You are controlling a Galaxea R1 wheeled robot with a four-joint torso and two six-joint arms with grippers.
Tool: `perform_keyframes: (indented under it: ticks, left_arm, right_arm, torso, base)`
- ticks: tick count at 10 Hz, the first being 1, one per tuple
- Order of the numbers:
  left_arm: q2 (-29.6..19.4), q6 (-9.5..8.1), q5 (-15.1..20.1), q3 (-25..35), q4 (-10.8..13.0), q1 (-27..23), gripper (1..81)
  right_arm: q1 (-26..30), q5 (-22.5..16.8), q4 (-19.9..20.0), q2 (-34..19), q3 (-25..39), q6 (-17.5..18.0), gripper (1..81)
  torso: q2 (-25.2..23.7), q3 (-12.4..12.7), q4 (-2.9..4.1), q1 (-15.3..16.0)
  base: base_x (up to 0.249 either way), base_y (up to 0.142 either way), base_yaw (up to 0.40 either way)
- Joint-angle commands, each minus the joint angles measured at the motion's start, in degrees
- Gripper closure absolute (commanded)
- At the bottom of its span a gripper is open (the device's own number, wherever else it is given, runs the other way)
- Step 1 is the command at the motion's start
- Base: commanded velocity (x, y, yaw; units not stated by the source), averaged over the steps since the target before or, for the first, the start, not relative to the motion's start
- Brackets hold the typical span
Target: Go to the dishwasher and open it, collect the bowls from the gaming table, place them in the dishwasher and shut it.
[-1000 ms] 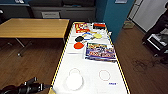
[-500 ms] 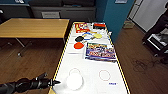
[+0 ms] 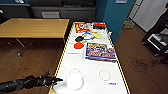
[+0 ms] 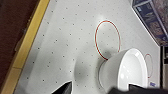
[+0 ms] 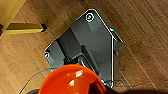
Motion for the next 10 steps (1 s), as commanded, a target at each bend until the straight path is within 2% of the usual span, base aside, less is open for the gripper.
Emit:
perform_keyframes:
  ticks: [1,10]
  left_arm:
    - [0.40,-1.82,1.77,-1.08,-0.26,-8.06,1.0]
    - [9.19,-1.73,4.41,-2.05,0.71,-9.28,1.0]
  right_arm:
    - [0.92,-4.08,-1.08,-2.58,0.75,-0.10,81.1]
    - [1.18,-4.17,-1.17,-2.31,0.57,-0.10,81.1]
  torso:
    - [0.00,0.00,0.00,0.00]
    - [0.00,-0.02,0.00,0.00]
  base:
    - [0.000,0.000,0.000]
    - [0.000,0.000,0.000]
